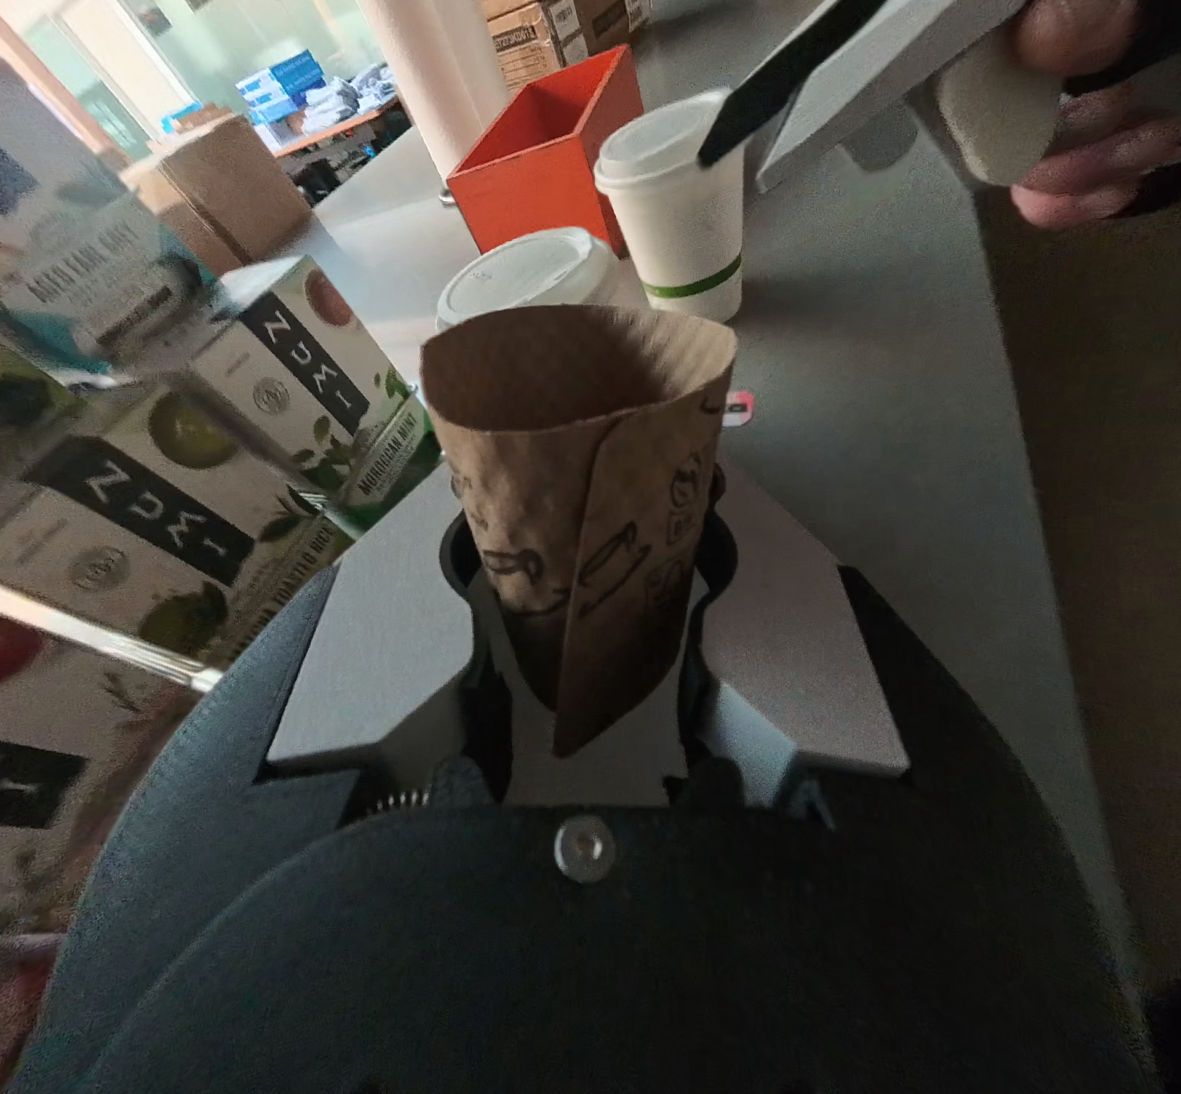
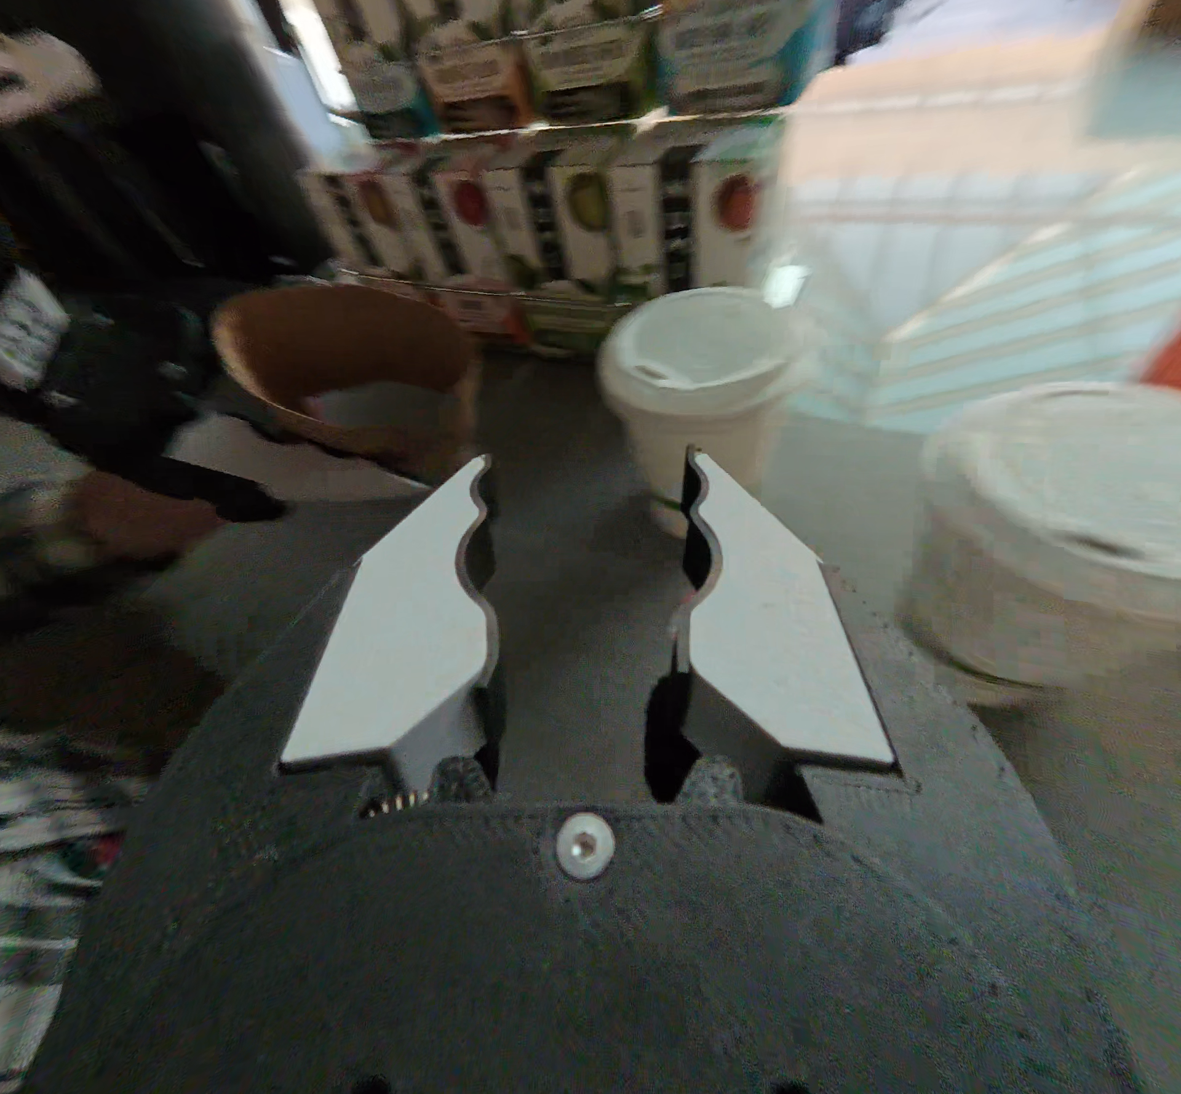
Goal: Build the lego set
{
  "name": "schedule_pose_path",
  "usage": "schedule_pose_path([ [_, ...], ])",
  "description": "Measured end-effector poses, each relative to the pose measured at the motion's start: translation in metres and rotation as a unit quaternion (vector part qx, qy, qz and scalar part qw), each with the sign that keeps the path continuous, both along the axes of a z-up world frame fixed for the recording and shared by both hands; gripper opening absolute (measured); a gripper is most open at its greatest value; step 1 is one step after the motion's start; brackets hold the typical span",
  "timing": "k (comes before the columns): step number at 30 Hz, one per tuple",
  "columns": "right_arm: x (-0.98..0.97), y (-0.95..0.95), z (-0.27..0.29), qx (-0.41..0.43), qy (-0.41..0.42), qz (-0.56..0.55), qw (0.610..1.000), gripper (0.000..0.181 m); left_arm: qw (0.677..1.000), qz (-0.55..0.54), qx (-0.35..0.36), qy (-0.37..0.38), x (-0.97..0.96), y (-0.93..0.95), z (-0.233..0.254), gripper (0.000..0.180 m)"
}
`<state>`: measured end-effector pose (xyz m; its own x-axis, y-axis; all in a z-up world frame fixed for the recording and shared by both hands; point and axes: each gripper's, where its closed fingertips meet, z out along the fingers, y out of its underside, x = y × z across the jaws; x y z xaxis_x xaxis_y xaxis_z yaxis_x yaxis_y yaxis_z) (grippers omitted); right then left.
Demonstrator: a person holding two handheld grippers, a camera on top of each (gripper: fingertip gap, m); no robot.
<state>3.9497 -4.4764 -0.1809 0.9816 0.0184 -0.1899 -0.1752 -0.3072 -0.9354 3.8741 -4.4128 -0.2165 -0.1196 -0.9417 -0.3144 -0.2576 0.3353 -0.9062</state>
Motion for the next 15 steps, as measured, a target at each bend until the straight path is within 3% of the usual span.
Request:
schedule_pose_path([
  [4, 0.074, -0.035, 0.001, -0.046, -0.117, -0.083, 0.989, 0.086, 0.996, -0.003, -0.087, -0.006, -0.001, 0.005, -0.002, 0.070],
  [8, 0.126, -0.044, -0.026, -0.076, -0.108, -0.105, 0.986, 0.106, 0.991, -0.004, -0.135, 0.000, 0.002, 0.009, -0.011, 0.074],
  [13, 0.139, -0.024, -0.034, -0.112, -0.136, -0.053, 0.983, 0.133, 0.990, -0.008, -0.140, 0.015, 0.004, 0.006, -0.021, 0.077],
  [15, 0.142, -0.015, -0.034, -0.145, -0.149, -0.029, 0.978, 0.133, 0.990, -0.012, -0.138, 0.023, 0.006, 0.003, -0.025, 0.077],
])
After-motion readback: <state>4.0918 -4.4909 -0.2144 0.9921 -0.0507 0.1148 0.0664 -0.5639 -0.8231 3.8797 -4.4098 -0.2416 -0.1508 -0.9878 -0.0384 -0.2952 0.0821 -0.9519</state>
